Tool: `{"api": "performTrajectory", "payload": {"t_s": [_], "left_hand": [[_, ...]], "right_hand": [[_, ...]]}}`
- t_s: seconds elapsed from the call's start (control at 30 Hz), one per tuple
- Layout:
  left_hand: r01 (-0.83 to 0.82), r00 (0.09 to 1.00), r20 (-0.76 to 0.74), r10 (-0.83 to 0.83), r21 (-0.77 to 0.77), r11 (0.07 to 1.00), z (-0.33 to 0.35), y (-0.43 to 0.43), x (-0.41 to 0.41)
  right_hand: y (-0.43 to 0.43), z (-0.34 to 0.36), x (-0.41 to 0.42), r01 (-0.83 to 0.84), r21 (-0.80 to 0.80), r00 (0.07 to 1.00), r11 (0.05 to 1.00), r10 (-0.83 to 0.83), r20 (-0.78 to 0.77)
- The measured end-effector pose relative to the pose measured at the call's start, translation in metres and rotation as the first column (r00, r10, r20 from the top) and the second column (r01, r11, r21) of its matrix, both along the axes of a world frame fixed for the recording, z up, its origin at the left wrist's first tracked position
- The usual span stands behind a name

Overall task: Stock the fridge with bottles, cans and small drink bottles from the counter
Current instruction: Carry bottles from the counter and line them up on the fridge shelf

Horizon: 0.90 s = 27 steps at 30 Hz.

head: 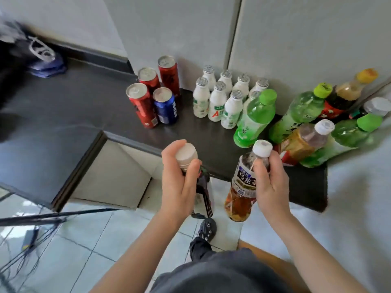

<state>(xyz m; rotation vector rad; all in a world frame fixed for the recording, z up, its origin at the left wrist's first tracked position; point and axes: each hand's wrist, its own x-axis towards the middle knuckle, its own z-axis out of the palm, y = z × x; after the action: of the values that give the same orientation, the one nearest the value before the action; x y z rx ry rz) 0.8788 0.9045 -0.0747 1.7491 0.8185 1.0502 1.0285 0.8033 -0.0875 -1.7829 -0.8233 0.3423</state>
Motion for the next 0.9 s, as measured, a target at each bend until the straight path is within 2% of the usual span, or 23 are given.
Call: {"api": "performTrajectory", "payload": {"t_s": [0.17,0.37,0.53,0.67,0.9], "left_hand": [[-0.326,0.945,-0.045,0.324,-0.08,0.942,-0.004,-0.018,-0.121],[-0.659,0.745,-0.048,0.666,-0.209,0.722,-0.013,-0.08,-0.273],[-0.792,0.602,-0.091,0.793,-0.19,0.58,-0.017,-0.165,-0.372],[-0.869,0.472,-0.091,0.877,-0.215,0.446,-0.016,-0.236,-0.44],[-0.967,0.16,-0.082,0.984,-0.216,0.139,-0.011,-0.342,-0.539]], "right_hand": [[0.033,0.008,-0.088,-0.294,0.008,0.952,0.956,0.294,-0.086],[0.03,0.015,-0.215,-0.625,0.05,0.756,0.779,0.62,-0.209],[-0.002,0.013,-0.325,-0.768,0.089,0.605,0.635,0.764,-0.225],[-0.038,0.007,-0.408,-0.865,0.124,0.431,0.487,0.846,-0.315],[-0.095,0.008,-0.541,-0.976,0.111,0.149,0.19,0.942,-0.302]]}}
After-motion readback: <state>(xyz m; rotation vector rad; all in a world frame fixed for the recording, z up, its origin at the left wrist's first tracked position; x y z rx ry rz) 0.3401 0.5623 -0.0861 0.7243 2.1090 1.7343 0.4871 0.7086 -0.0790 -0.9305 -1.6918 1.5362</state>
